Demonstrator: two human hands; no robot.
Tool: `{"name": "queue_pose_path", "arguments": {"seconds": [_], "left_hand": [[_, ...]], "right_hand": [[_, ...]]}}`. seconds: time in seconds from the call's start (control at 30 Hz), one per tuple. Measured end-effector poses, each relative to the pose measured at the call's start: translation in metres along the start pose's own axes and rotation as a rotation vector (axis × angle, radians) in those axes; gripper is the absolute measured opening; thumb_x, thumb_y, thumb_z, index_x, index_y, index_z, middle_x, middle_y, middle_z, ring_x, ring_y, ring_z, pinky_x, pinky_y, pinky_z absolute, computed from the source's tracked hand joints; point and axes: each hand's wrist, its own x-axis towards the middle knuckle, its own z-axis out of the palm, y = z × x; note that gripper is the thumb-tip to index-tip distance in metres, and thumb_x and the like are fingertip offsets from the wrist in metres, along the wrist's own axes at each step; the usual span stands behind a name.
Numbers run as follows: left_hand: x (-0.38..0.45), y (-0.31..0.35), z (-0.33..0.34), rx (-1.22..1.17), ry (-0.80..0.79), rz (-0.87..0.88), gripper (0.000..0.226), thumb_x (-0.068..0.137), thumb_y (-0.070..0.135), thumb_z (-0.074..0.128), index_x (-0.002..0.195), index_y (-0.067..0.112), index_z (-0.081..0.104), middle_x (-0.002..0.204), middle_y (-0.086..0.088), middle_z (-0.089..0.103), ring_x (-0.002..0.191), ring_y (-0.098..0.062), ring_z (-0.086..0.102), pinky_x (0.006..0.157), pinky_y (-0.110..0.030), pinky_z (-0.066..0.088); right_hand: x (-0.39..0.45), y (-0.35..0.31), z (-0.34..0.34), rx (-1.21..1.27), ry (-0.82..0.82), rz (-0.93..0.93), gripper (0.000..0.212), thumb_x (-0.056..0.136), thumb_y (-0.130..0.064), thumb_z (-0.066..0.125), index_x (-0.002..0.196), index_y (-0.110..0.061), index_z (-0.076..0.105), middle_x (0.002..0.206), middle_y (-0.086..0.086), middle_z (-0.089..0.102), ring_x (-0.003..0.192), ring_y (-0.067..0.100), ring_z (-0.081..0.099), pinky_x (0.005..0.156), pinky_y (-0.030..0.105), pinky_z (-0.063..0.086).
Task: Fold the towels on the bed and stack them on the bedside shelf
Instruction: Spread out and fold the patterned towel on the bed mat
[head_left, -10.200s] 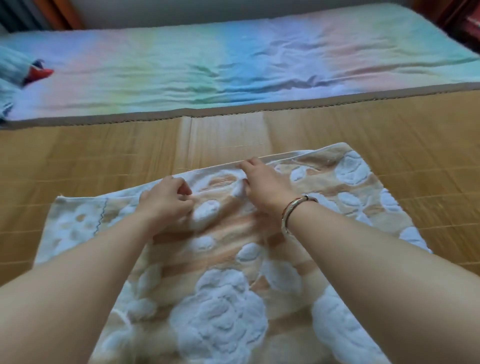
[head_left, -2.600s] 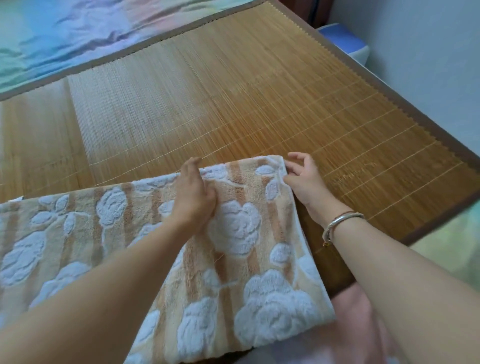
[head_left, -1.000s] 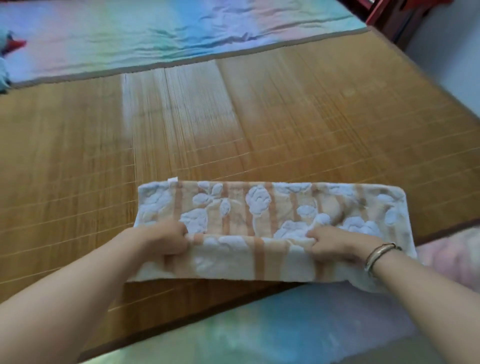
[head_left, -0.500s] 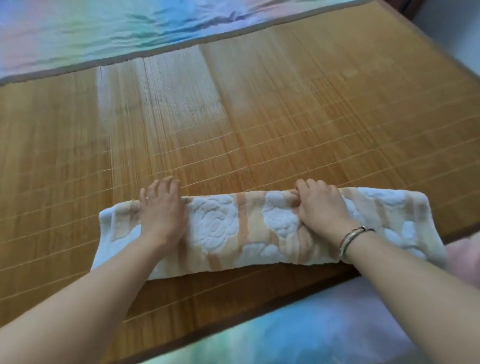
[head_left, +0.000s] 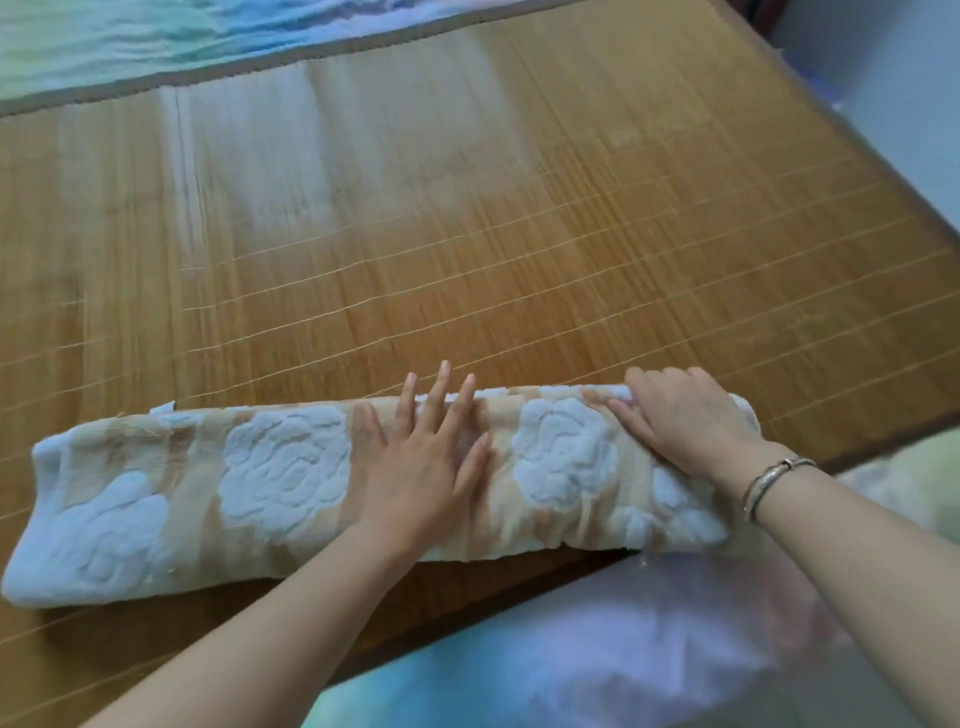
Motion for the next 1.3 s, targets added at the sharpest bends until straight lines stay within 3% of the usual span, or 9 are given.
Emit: {"name": "queue_pose_path", "arguments": {"seconds": [0.33,0.5,0.67,0.93,1.0,1.07,1.13,1.2,1.3], "left_hand": [[0.010,0.011,0.033,0.173,0.043,-0.086,0.062,0.092,0.062,0.006,0.146,0.042,-0.018,0.155,0.014,-0.025,0.144,-0.025,-0.024,0.113,-0.059,-0.013],[-0.006,0.064,0.023,-0.110,0.084,-0.187,0.061,0.099,0.040,0.028,0.148,0.044,-0.007,0.158,0.011,-0.019,0.146,-0.026,-0.016,0.115,-0.061,0.002],[-0.033,0.107,0.036,-0.255,-0.082,-0.217,0.061,0.092,0.064,0.018,0.148,0.048,0.000,0.157,0.005,-0.023,0.143,-0.016,-0.027,0.115,-0.052,-0.014],[-0.009,0.148,0.032,-0.480,-0.268,-0.185,0.057,0.093,0.062,0.018,0.146,0.051,0.001,0.157,0.000,-0.025,0.144,-0.022,-0.025,0.110,-0.055,-0.020],[-0.010,0.167,0.027,-0.731,-0.371,-0.119,0.050,0.098,0.054,0.023,0.147,0.048,0.012,0.160,0.005,-0.013,0.146,-0.014,-0.017,0.114,-0.053,-0.016],[-0.016,0.177,0.021,-1.178,-0.474,-0.160,0.041,0.099,0.044,0.038,0.139,0.037,0.043,0.152,0.007,0.034,0.142,-0.009,0.028,0.117,-0.042,0.023],[-0.023,0.175,0.013,-1.526,-0.531,-0.297,0.019,0.097,0.023,0.053,0.110,0.018,0.066,0.103,0.006,0.073,0.096,-0.005,0.067,0.078,-0.021,0.054],[-0.033,0.153,0.008,-1.634,-0.486,-0.358,0.009,0.092,0.010,0.059,0.097,0.009,0.066,0.076,0.004,0.073,0.071,-0.004,0.068,0.062,-0.022,0.056],[-0.042,0.099,-0.005,-1.724,-0.382,-0.339,0.030,0.082,0.020,0.066,0.110,0.010,0.068,0.103,-0.010,0.071,0.098,-0.022,0.066,0.088,-0.039,0.053]], "right_hand": [[-0.044,0.034,0.028,0.371,0.145,0.553,0.083,0.075,-0.071,0.052,0.128,-0.009,0.038,0.127,0.014,0.043,0.117,0.035,0.040,0.096,0.049,0.035],[-0.065,0.041,0.017,0.917,-0.188,0.834,0.090,0.069,-0.060,0.071,0.128,-0.001,0.037,0.129,0.018,0.051,0.119,0.033,0.050,0.088,0.037,0.041],[-0.075,0.045,0.008,1.496,-0.422,0.841,0.041,0.078,-0.031,0.075,0.106,-0.002,0.068,0.095,0.010,0.073,0.091,0.025,0.069,0.087,0.037,0.054],[-0.092,0.057,-0.065,1.896,-0.377,0.568,0.039,0.086,-0.030,0.063,0.115,-0.004,0.063,0.107,0.016,0.071,0.101,0.030,0.068,0.093,0.046,0.051],[-0.090,0.051,-0.084,1.912,-0.362,0.494,0.038,0.087,-0.029,0.060,0.114,-0.002,0.063,0.109,0.019,0.069,0.103,0.031,0.067,0.093,0.045,0.051],[-0.087,0.039,-0.099,1.848,-0.337,0.467,0.041,0.086,-0.030,0.061,0.112,0.001,0.063,0.109,0.021,0.069,0.099,0.029,0.068,0.086,0.040,0.055],[-0.082,0.020,-0.107,1.786,-0.310,0.461,0.036,0.087,-0.029,0.061,0.110,0.000,0.063,0.096,0.016,0.071,0.087,0.023,0.071,0.069,0.031,0.058],[-0.076,-0.010,-0.112,1.743,-0.308,0.430,0.036,0.086,-0.029,0.063,0.112,-0.005,0.062,0.091,0.015,0.071,0.085,0.024,0.071,0.070,0.034,0.059],[-0.062,-0.066,-0.114,1.630,-0.276,0.416,0.055,0.069,-0.039,0.068,0.117,-0.015,0.057,0.095,0.009,0.072,0.087,0.024,0.070,0.076,0.041,0.058]]}}
